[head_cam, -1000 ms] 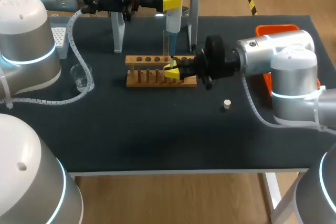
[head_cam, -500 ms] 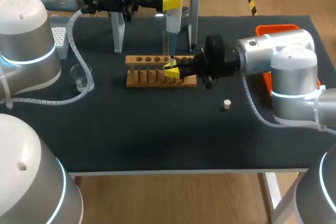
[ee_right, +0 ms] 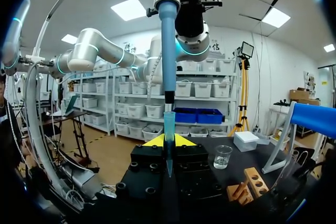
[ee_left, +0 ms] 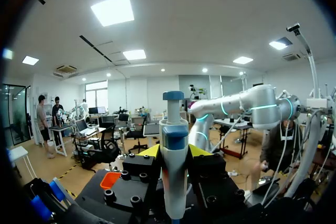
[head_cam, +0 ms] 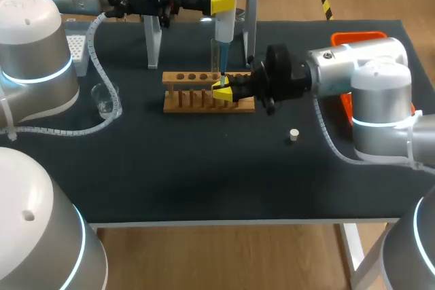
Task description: Invert the test tube, pick up the pipette, mount the tip to pipette, aspirate from beaker and dispense into the tube, eject the tip, return the pipette, and cap with the stopper.
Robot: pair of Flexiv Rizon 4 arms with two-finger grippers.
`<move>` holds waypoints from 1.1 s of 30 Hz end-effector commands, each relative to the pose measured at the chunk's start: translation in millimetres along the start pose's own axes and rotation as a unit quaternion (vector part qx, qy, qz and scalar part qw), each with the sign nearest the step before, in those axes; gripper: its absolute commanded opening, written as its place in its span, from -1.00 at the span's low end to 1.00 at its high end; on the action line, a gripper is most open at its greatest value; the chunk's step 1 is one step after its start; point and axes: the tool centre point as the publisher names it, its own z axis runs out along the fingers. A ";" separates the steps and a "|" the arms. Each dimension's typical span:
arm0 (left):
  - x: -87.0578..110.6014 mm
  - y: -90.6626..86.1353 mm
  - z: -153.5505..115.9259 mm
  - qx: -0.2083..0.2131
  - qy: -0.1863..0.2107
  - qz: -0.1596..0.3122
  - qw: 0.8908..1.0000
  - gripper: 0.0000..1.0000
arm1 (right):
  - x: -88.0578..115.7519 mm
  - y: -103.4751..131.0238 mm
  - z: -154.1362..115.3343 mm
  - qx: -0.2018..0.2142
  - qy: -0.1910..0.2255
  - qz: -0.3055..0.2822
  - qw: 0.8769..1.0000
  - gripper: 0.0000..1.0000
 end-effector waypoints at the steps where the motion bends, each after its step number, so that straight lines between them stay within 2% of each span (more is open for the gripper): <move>1: -0.6 -0.5 -1.5 -0.001 0.002 0.000 1.000 -1.00 | 2.0 1.6 -1.6 0.002 -0.001 -0.001 1.000 -1.00; 33: -0.6 -0.5 -1.5 -0.001 0.002 0.000 1.000 -1.00 | 2.1 5.6 -1.8 0.000 -0.002 -0.008 1.000 -1.00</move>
